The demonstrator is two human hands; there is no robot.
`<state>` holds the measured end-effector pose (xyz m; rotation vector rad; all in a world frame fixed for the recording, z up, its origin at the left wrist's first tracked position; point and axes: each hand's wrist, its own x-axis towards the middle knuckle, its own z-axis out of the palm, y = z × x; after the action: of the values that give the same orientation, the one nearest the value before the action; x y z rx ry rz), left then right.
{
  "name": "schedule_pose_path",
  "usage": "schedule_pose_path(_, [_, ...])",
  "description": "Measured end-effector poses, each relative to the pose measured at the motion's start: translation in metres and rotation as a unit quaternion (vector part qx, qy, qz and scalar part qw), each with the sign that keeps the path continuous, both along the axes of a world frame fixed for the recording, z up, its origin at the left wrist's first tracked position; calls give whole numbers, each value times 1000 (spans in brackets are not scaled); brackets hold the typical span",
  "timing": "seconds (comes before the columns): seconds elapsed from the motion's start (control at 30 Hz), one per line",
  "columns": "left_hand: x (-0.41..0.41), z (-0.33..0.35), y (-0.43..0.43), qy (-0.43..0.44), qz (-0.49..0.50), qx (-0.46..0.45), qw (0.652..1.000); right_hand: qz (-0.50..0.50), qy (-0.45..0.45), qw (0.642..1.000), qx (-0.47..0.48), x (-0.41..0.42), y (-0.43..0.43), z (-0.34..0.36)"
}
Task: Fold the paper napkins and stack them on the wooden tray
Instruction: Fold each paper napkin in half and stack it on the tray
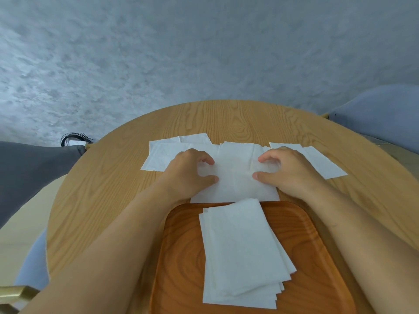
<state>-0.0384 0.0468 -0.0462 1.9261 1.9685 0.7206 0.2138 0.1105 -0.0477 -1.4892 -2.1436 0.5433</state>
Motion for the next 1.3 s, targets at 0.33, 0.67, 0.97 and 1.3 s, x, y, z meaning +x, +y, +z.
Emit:
schedule_pose_path(0.33, [1,0,2,-3,4,9,1000,23,61,992,109,-11,-2,-2])
schedule_pose_path(0.67, [13,10,-1,-254,23,94,962,26,436,894,-100,-17,-15,19])
schedule_pose_path(0.97, [10,18,-3,-459,78,48,884,35,435,893,-112,-13,-18,23])
schedule_pose_path(1.3, [17,15,-3,-284,49,138,947,53,454,885,-92,-17,-23,29])
